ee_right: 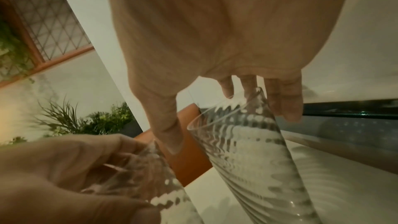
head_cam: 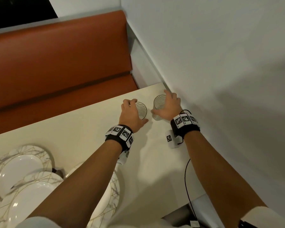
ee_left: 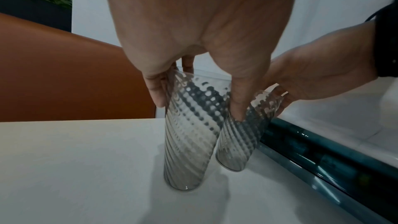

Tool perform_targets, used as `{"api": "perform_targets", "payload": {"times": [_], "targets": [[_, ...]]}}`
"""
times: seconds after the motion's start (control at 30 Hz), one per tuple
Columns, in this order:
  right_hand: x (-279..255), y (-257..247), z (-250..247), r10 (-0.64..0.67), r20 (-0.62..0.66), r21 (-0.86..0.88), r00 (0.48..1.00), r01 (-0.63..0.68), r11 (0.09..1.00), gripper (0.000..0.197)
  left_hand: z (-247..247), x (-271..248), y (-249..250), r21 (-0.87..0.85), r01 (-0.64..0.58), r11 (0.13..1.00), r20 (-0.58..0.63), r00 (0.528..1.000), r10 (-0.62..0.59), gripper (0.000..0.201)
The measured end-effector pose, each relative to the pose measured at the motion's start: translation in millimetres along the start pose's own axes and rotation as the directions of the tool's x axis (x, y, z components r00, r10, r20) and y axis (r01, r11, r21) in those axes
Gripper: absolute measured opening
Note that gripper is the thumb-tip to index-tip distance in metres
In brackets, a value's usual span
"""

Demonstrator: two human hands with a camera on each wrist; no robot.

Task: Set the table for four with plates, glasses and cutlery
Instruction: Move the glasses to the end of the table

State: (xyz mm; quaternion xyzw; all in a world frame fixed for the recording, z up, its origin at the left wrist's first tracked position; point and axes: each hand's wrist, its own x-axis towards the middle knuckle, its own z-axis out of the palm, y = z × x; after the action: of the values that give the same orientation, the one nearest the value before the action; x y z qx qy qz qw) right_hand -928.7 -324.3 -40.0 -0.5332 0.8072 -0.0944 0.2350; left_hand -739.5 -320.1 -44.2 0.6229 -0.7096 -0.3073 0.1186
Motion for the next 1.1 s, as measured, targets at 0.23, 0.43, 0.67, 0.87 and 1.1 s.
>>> {"api": "perform_targets", "payload": {"times": [0.23, 0.43, 0.67, 0.87, 1.1], "targets": [[4.2, 6.9, 3.4, -0.005, -0.104, 0.098, 0.995, 0.015, 0.995, 0.092, 1.4, -1.0, 0.9, -0.110, 0.021, 0.994, 0.072, 0.997, -0.013, 0.105], [13.9, 4.7, -7.0, 0.020, -0.132, 0.132, 0.991, -0.003, 0.991, 0.093, 2.6, 12.4, 17.1, -0.119, 0.039, 0.992, 0.083, 0.996, -0.030, 0.107], [13.7, 8.3, -13.9, -0.043, -0.144, 0.089, 0.989, 0.056, 0.994, 0.086, 7.0, 14.7, 21.6, -0.171, 0.050, 0.984, 0.048, 0.998, -0.042, 0.098], [1.0, 0.8, -22.5, -0.072, -0.172, 0.016, 0.982, 0.076, 0.997, 0.078, -0.5, 7.9, 17.2, -0.179, 0.040, 0.983, 0.091, 0.996, -0.024, 0.112], [-37.8, -35.2, -41.2, -0.195, -0.238, -0.043, 0.952, 0.190, 0.981, 0.041, -29.4, -23.5, -14.9, -0.241, 0.042, 0.970, 0.053, 0.998, -0.030, 0.083]]}}
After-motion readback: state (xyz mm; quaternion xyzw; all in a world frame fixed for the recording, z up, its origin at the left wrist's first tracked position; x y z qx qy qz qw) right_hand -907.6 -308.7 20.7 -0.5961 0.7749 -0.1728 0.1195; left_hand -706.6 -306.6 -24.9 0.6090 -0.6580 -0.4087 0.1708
